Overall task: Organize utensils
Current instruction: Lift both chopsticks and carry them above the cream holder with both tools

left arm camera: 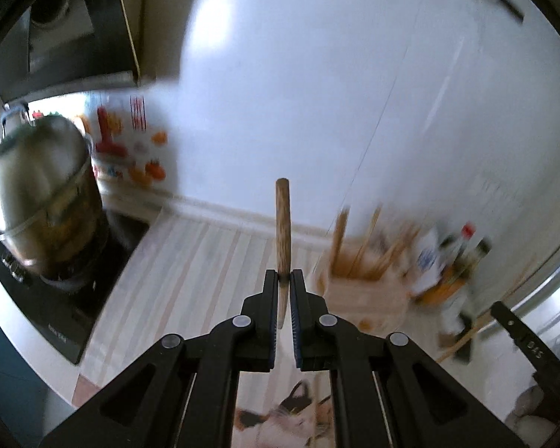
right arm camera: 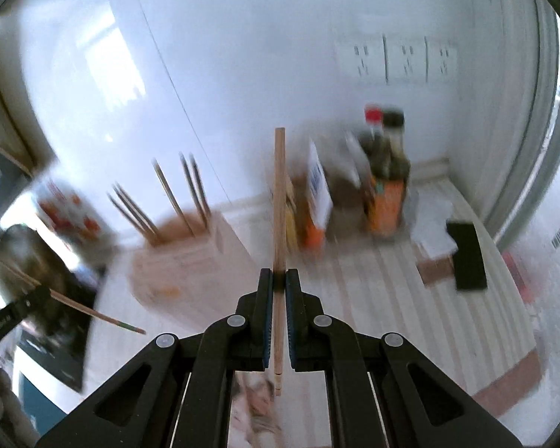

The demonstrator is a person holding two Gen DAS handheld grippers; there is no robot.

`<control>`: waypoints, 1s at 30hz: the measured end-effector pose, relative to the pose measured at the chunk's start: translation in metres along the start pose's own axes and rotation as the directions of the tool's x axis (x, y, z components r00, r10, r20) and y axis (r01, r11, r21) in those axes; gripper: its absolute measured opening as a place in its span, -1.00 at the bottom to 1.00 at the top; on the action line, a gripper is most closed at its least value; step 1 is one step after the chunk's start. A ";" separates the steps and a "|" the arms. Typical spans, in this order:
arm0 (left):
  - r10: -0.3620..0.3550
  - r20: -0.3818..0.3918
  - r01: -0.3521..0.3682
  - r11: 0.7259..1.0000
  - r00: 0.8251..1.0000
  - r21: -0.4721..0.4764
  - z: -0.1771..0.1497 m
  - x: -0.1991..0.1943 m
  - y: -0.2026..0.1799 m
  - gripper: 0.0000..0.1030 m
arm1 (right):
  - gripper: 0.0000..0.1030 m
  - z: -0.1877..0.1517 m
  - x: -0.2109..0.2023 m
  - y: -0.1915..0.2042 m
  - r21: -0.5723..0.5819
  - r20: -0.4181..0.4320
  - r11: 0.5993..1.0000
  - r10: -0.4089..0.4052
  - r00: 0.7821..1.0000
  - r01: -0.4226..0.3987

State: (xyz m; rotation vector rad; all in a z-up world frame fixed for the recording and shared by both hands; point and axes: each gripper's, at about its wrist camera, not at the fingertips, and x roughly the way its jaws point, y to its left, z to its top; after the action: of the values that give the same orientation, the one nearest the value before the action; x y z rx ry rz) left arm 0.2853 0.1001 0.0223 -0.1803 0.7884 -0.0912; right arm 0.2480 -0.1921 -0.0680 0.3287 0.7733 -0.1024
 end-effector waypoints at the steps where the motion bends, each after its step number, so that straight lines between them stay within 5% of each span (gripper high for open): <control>1: -0.010 0.020 0.010 1.000 1.000 -0.002 0.009 -0.008 -0.001 -0.93 | -0.87 0.010 -0.006 0.003 0.008 0.018 1.000 0.018 1.000 -0.018; 7: -0.073 0.088 0.072 0.997 0.993 0.016 0.053 -0.030 -0.023 -0.93 | -0.87 0.068 -0.024 0.026 0.006 0.123 0.996 0.091 0.988 -0.092; 14: -0.092 0.013 0.091 0.994 0.996 0.056 0.067 0.011 -0.051 -0.92 | -0.87 0.112 0.013 0.052 0.003 0.143 0.993 0.118 0.983 -0.120; 23: -0.045 -0.110 0.052 0.996 0.993 0.065 0.062 0.082 -0.059 -0.92 | -0.87 0.127 0.084 0.059 0.004 0.074 0.994 0.113 0.991 -0.113; 30: -0.036 -0.142 0.046 0.997 0.989 0.063 0.059 0.098 -0.064 -0.92 | -0.87 0.118 0.111 0.063 -0.028 0.025 0.993 0.113 0.993 -0.112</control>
State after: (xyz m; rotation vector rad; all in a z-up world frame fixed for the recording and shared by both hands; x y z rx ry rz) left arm 0.3952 0.0305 0.0075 -0.1287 0.9215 -0.1699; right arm 0.4192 -0.1684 -0.0508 0.3447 0.7280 0.0099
